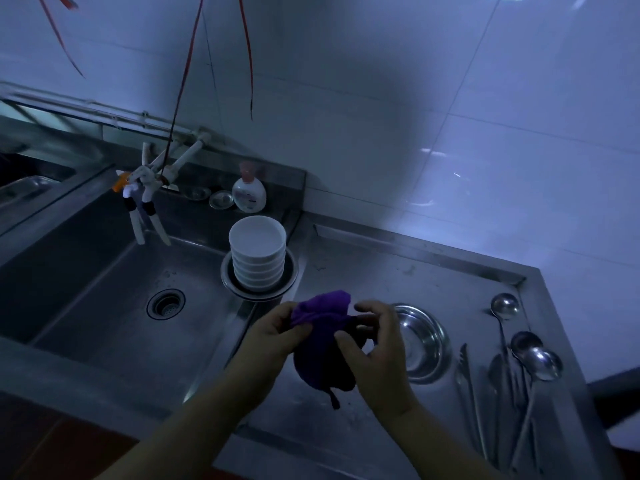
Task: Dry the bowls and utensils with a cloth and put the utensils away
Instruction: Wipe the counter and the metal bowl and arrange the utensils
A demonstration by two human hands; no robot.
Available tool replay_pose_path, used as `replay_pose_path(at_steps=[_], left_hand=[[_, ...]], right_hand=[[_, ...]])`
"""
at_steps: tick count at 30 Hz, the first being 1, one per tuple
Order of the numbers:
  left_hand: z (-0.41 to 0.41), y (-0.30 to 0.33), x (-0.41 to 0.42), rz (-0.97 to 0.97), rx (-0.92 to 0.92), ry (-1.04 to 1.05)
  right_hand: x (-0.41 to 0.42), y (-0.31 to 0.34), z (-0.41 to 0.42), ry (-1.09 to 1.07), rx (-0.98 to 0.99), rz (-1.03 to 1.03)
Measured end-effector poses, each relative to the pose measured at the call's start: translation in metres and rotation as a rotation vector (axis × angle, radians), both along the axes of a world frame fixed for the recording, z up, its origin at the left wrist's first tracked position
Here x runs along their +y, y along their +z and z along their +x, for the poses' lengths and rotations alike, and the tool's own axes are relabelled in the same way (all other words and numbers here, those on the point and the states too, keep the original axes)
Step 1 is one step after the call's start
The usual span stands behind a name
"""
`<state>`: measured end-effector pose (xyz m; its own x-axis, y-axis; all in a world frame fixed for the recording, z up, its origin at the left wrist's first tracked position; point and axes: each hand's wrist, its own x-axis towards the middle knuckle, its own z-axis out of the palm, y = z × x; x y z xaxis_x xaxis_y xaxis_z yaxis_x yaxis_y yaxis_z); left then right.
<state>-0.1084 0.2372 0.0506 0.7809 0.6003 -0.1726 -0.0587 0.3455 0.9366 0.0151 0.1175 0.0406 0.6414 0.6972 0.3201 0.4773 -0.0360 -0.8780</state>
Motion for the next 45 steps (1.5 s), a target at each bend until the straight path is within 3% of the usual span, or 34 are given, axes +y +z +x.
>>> replay_pose_path(at_steps=[2, 6, 10, 12, 16, 18, 21, 27, 31, 36, 41, 45], left_hand=[[-0.007, -0.001, -0.007, 0.02, -0.002, 0.006], [-0.023, -0.003, -0.017, 0.032, 0.011, 0.02], [-0.034, -0.004, -0.024, 0.163, 0.163, -0.006], [-0.038, -0.004, -0.023, 0.378, 0.24, 0.0], [-0.041, 0.006, -0.015, 1.118, 0.248, -0.097], [-0.04, 0.011, -0.013, 1.304, 0.203, -0.125], [-0.041, 0.016, -0.01, 1.273, 0.167, -0.088], [-0.044, 0.02, -0.009, 1.109, 0.144, -0.271], [-0.042, 0.019, -0.01, 1.149, 0.178, -0.235], [-0.031, 0.018, -0.009, 1.087, 0.214, -0.148], [-0.016, 0.009, -0.017, 1.047, 0.263, -0.15], [-0.004, 0.001, -0.023, 1.084, 0.315, -0.208]], right_hand=[[-0.004, -0.001, -0.009, 0.039, 0.065, -0.06], [-0.008, 0.006, -0.021, 0.031, -0.019, -0.176], [-0.016, 0.019, -0.028, 0.003, -0.043, -0.148], [-0.02, 0.029, -0.029, 0.024, -0.135, -0.143], [-0.024, 0.049, -0.027, 0.11, -0.355, -0.157], [-0.025, 0.059, -0.026, 0.125, -0.397, -0.141], [-0.025, 0.068, -0.024, 0.108, -0.4, -0.132], [-0.028, 0.073, -0.024, 0.083, -0.193, -0.148], [-0.03, 0.065, -0.021, 0.071, -0.232, -0.175], [-0.035, 0.046, -0.007, 0.269, -0.294, -0.332], [-0.04, 0.026, 0.002, 0.222, -0.428, -0.345], [-0.04, 0.014, 0.018, 0.256, -0.474, -0.468]])
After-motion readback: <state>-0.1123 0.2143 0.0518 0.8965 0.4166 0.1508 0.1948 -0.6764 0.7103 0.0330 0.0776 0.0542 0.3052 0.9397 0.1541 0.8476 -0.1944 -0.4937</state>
